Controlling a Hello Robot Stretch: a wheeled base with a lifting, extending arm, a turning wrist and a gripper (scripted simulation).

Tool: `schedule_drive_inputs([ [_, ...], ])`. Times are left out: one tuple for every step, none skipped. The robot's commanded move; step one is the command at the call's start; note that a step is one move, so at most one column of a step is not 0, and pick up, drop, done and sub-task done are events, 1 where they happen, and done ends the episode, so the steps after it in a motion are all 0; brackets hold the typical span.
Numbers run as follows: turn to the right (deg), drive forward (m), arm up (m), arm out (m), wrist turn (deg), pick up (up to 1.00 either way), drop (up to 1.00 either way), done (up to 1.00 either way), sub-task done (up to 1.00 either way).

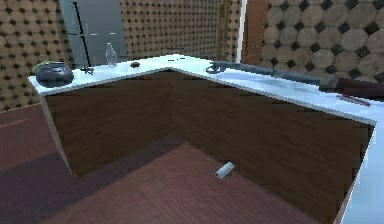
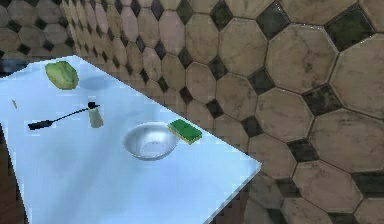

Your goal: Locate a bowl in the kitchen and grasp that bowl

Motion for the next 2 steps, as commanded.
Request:
schedule_drive_inputs([
  [0.0,0.0,0.38,0.0,0.0,0.0,0.0,0.0,0.0],
  [0.0,0.0,0.0,0.18,0.0,0.0,0.0,0.0,0.0],
])
